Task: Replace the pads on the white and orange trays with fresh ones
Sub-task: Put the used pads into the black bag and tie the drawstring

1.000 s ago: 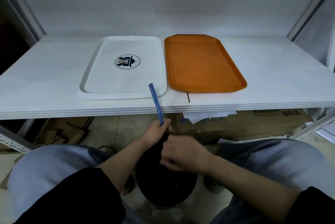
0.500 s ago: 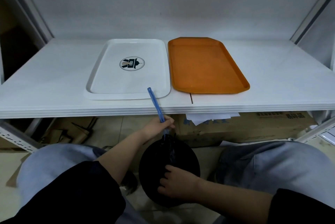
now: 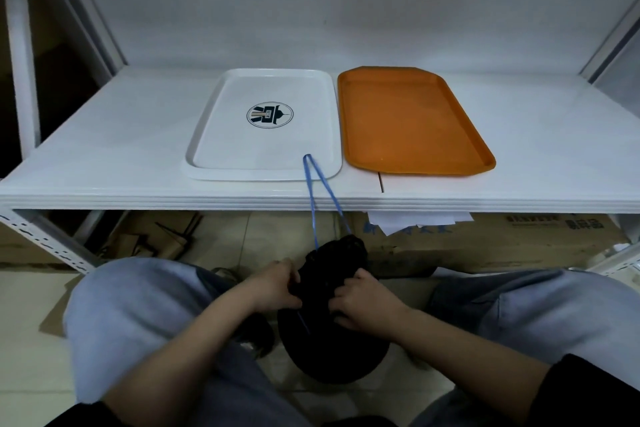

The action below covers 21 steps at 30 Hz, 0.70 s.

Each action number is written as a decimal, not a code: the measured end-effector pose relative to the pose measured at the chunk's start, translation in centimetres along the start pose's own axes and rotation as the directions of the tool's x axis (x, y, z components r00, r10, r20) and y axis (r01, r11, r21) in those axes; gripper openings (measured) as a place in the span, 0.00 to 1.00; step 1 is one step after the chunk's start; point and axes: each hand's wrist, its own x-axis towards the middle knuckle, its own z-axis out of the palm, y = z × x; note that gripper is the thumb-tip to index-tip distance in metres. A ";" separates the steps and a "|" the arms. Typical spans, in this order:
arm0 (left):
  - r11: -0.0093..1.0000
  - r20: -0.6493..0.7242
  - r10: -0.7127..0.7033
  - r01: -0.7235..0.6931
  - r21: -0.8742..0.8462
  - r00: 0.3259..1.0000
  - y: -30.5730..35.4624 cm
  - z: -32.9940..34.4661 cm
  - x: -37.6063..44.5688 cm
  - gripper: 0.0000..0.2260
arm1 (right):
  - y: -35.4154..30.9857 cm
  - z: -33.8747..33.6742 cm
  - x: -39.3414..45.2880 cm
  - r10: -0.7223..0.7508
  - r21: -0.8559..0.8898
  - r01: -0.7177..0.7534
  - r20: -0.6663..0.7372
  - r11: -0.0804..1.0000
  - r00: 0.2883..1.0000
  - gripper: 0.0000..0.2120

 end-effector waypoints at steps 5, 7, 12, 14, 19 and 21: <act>0.983 -0.023 0.182 -0.183 -0.025 0.983 1.0 2.5 0.3 0.10 | 1.0 -0.3 -0.1 0.123 0.123 -0.118 -0.038 0.985 0.992 0.09; 0.978 -0.012 0.196 -0.195 0.069 0.980 1.2 3.5 0.9 0.15 | 1.4 -0.3 -0.3 0.155 0.185 -0.149 -0.022 0.971 0.988 0.07; 0.899 0.186 0.156 -0.217 0.380 0.970 0.1 6.1 2.3 0.23 | 2.2 -0.7 -1.0 0.175 0.300 -0.168 0.006 0.939 0.985 0.08; 0.834 0.173 0.131 -0.202 0.512 0.976 0.1 6.4 2.3 0.20 | 2.4 -0.8 -1.4 0.178 0.314 -0.166 -0.010 0.935 0.984 0.07; 0.813 -0.001 0.209 -0.173 0.555 0.978 0.1 5.7 2.5 0.12 | 3.3 -0.5 -2.1 0.197 0.336 -0.170 -0.047 0.926 0.979 0.05; 0.859 -0.036 0.240 -0.195 0.473 0.970 0.0 4.9 2.4 0.12 | 3.6 -0.5 -2.1 0.201 0.343 -0.172 -0.050 0.923 0.978 0.06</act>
